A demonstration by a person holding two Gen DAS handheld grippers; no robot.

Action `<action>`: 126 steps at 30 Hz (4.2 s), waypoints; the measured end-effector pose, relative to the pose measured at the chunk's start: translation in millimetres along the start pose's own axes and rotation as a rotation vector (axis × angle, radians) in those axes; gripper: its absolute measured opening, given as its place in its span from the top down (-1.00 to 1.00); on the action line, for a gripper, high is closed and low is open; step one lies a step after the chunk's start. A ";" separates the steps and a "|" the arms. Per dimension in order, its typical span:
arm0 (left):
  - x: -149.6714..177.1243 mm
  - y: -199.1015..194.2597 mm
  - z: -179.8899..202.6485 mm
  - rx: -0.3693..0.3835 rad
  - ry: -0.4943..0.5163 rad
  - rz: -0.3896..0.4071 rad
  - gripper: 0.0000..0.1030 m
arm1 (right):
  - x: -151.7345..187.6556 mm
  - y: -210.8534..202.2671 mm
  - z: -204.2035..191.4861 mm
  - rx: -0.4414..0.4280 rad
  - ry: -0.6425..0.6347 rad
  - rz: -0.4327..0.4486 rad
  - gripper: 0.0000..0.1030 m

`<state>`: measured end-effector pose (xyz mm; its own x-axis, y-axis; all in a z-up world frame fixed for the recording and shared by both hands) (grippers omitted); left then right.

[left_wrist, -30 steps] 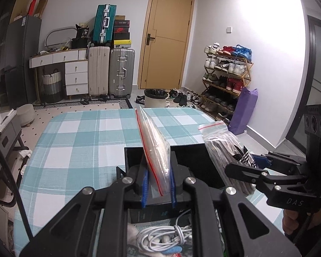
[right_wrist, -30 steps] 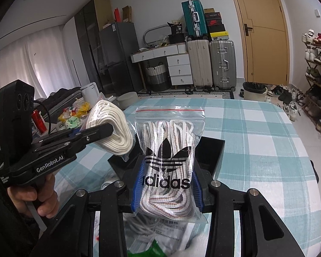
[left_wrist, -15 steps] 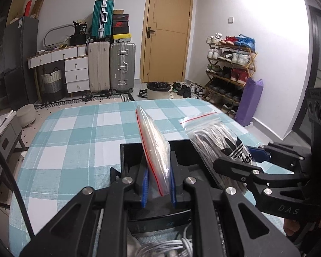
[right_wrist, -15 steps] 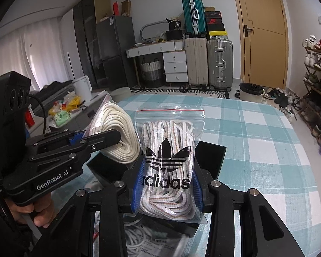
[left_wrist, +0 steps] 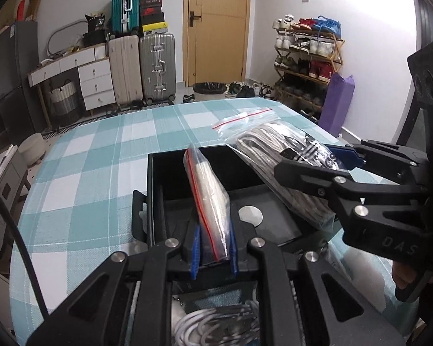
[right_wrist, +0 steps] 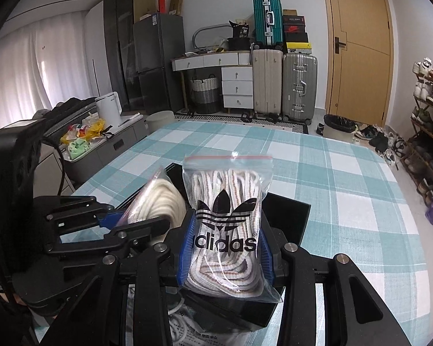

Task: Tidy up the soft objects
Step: 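Carry the rope bag and adidas bag over the black box with both grippers, then lower both bags into the black box and open both grippers, then move the right gripper to the white foam wrap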

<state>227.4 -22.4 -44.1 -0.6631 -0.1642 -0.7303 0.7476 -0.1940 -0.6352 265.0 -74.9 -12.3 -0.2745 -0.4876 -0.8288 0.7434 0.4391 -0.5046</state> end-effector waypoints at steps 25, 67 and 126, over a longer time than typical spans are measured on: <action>5.3 -21.4 -3.8 -0.011 -0.022 -0.005 0.04 | 10.4 -3.1 -5.9 -0.027 -0.063 -0.037 -0.05; 70.4 -78.6 -35.8 -0.096 -0.100 0.023 -1.00 | 95.3 -84.0 -16.6 0.005 0.042 -0.121 -0.99; 105.2 -61.4 -31.7 -0.091 -0.077 -0.117 -1.00 | 149.1 -69.6 -28.7 -0.067 0.163 -0.255 -0.22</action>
<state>112.9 2.9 -89.9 -0.7442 -0.2201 -0.6306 0.6629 -0.1283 -0.7376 154.9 -156.5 -107.7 -0.5450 -0.4635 -0.6986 0.5976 0.3697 -0.7115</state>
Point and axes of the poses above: each gripper's, at about its wrist camera, not at the fingertips, and y roughly the way its jaws point, z to its right, x to its underside, the point moved 9 cm from there along y, roughly the way its jaws point, and after that the axes turned 15 degrees about -y, right-handed, at the moved point
